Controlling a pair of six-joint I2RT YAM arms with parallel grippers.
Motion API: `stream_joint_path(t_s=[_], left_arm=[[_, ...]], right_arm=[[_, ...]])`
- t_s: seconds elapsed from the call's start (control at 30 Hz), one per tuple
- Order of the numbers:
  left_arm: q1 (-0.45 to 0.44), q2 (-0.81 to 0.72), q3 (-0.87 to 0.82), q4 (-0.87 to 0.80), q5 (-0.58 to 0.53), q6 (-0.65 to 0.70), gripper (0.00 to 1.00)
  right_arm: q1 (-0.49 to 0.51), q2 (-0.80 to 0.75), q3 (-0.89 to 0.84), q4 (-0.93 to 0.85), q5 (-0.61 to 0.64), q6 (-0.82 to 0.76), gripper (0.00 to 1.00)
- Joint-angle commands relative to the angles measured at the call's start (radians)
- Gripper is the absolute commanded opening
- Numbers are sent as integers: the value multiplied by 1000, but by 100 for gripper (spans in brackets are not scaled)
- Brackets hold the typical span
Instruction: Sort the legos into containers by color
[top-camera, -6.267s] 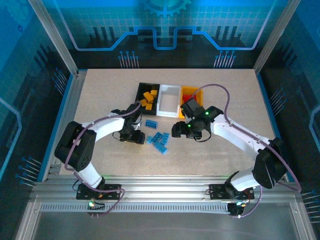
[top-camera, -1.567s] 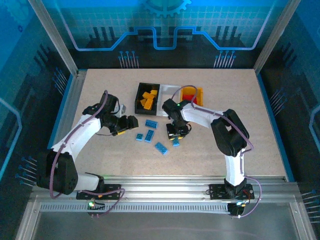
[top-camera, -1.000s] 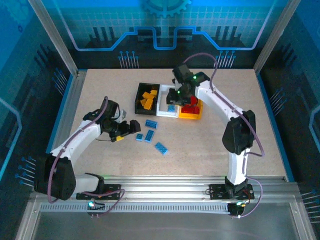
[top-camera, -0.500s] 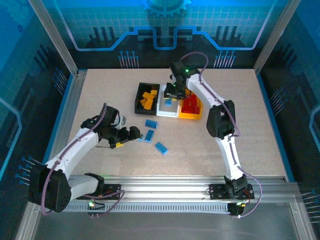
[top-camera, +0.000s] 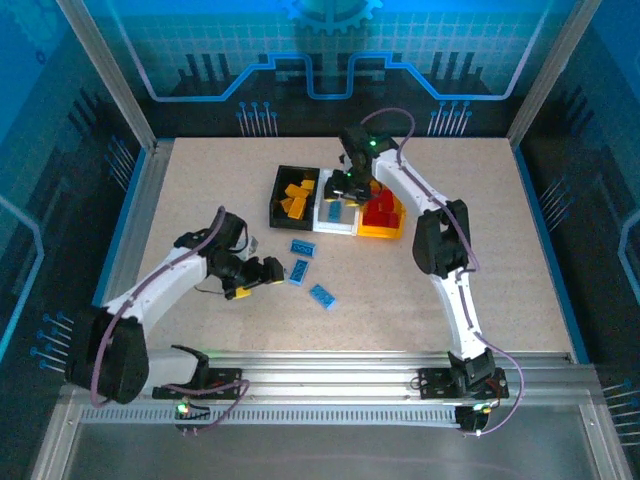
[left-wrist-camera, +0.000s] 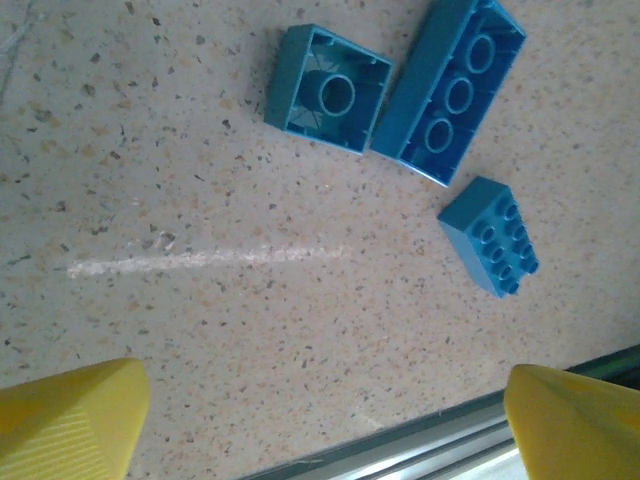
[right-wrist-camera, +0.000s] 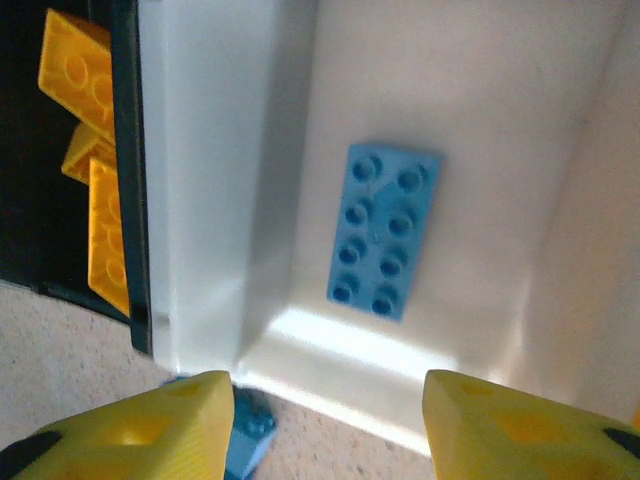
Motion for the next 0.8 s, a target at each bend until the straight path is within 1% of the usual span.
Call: stream_joint_path(t_s=[0.0,0.1,0.23,0.33,0.4,0.5,0.6,0.77], left_arm=[[-17,90,68,13,-50,56,85],[-32,186,119,23,-79,89,78],[-51,281,179,45,-105,111,72],[-54,350,219,49,-113,126,68],[-55,382,242,47,-128,134,67],[-55,412,271,42,-147,146,64],[-55,440,292,36,-150,154,63],[-55,467,290,39,-156,160,62]], right_arm=[[2,-179,-100,-11,3,-12,55],[14,-316,-280,48,2,1,56],[45,-481,-515,95,-4,17,55],[88,-567,-664,107,-16,13,54],[125,-611,-746,101,0,9,54],[177,-669,-854,123,3,19,55],[196,-709,-932,140,8,41,55],[205,-740,-980,155,0,55,55]])
